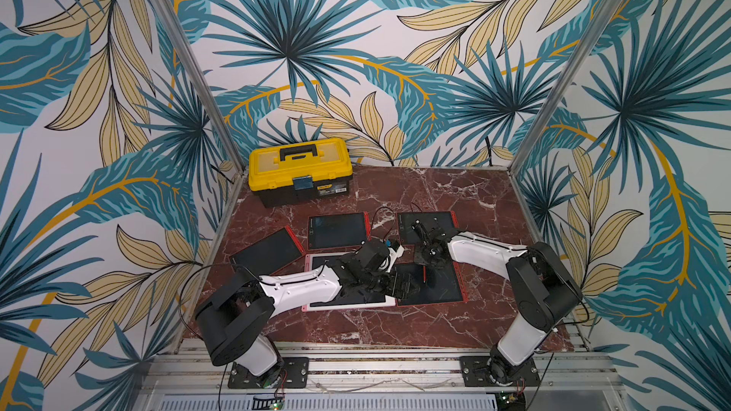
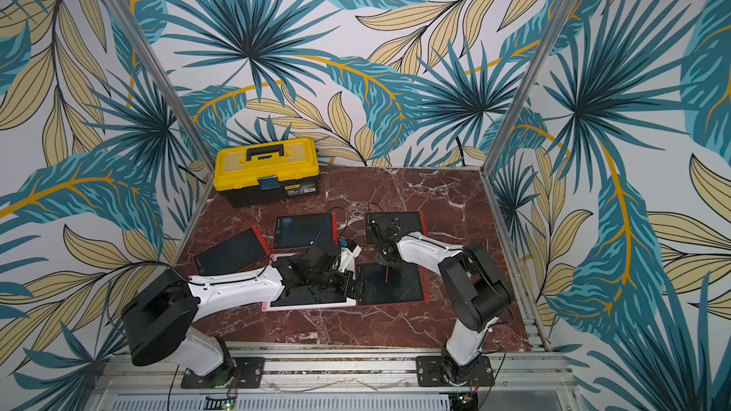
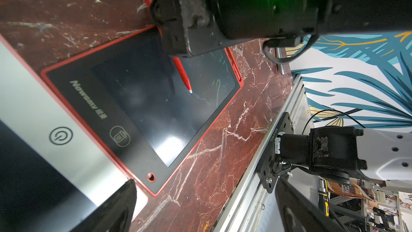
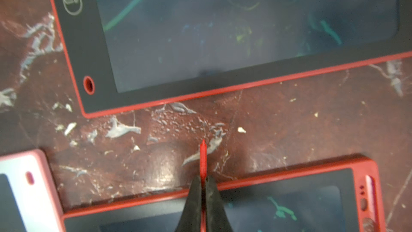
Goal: Place the stylus back onto the writing tablet
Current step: Pick up the stylus from the writing tablet.
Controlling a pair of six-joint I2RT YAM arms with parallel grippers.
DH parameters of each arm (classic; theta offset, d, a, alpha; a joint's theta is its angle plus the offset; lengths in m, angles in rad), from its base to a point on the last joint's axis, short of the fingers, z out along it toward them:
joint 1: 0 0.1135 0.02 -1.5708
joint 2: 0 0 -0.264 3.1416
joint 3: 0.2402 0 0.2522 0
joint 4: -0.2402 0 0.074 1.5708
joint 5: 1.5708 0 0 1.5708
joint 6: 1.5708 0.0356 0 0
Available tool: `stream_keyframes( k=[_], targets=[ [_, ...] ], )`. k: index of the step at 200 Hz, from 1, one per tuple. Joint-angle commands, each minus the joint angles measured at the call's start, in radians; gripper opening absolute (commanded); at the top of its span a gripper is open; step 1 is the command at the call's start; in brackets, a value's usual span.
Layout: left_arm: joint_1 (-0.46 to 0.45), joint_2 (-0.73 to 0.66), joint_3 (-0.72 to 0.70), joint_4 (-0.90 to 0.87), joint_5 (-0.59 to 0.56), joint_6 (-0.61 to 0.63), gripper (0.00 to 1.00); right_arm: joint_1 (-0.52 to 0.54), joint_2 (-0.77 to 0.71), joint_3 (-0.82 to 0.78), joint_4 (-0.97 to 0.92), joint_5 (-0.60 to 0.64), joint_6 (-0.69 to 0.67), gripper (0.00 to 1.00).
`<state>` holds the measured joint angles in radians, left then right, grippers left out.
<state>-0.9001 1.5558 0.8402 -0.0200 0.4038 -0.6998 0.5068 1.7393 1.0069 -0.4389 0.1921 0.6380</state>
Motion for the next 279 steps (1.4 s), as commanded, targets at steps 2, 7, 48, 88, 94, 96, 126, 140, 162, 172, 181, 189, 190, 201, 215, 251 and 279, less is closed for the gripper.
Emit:
stream_keyframes(
  k=[2,7,48,88,94,96,126,140,162,172,181,189,190,201,215,251,279],
  targets=[
    [-0.002,0.006,-0.006,-0.004,-0.003,0.002,0.97,0.007,0.060,-0.039,-0.103,-0.018,-0.009,0.05],
    [-0.002,0.006,-0.006,-0.004,-0.003,0.003,0.97,0.007,0.060,-0.039,-0.104,-0.020,-0.009,0.06],
    [-0.002,0.005,-0.006,-0.003,-0.002,0.002,0.97,0.007,0.075,-0.036,-0.097,-0.031,-0.007,0.10],
    [-0.002,0.003,-0.010,-0.004,-0.003,0.002,0.97,0.011,0.090,-0.039,-0.087,-0.037,-0.003,0.12],
    [-0.002,0.002,-0.010,-0.003,-0.003,0.002,0.97,0.011,0.090,-0.039,-0.087,-0.037,-0.004,0.11],
    [-0.002,0.003,-0.010,-0.003,-0.003,0.002,0.97,0.011,0.090,-0.039,-0.087,-0.037,-0.004,0.11],
    [-0.002,0.003,-0.012,-0.003,-0.004,-0.003,0.97,0.011,0.086,-0.037,-0.090,-0.025,-0.004,0.06],
    [0.000,0.000,-0.009,-0.003,-0.003,-0.004,0.97,0.012,0.082,-0.034,-0.092,-0.015,-0.008,0.05],
    [0.005,-0.005,-0.010,0.003,0.007,-0.013,0.96,0.009,0.059,-0.025,-0.086,-0.019,-0.013,0.04],
    [0.013,-0.012,-0.015,0.013,0.018,-0.016,0.95,0.008,0.036,-0.030,-0.072,-0.034,-0.015,0.04],
    [0.023,-0.018,-0.024,0.023,0.030,-0.021,0.94,0.005,0.010,-0.033,-0.070,-0.041,-0.019,0.04],
    [0.034,-0.025,-0.033,0.034,0.041,-0.025,0.94,0.005,-0.015,-0.031,-0.082,-0.043,-0.026,0.04],
    [0.035,-0.027,-0.034,0.036,0.043,-0.026,0.94,0.005,-0.019,-0.030,-0.083,-0.043,-0.028,0.04],
    [0.048,-0.038,-0.044,0.047,0.055,-0.026,0.92,0.005,-0.063,-0.032,-0.094,-0.050,-0.044,0.04],
    [0.063,-0.050,-0.054,0.059,0.073,-0.027,0.90,0.000,-0.121,-0.036,-0.103,-0.073,-0.063,0.04],
    [0.094,-0.050,-0.053,0.101,0.154,-0.021,0.87,-0.005,-0.275,-0.064,-0.101,-0.177,-0.090,0.04],
    [0.109,-0.055,-0.037,0.111,0.203,-0.015,0.84,-0.005,-0.392,-0.080,-0.077,-0.275,-0.091,0.04]
  ],
)
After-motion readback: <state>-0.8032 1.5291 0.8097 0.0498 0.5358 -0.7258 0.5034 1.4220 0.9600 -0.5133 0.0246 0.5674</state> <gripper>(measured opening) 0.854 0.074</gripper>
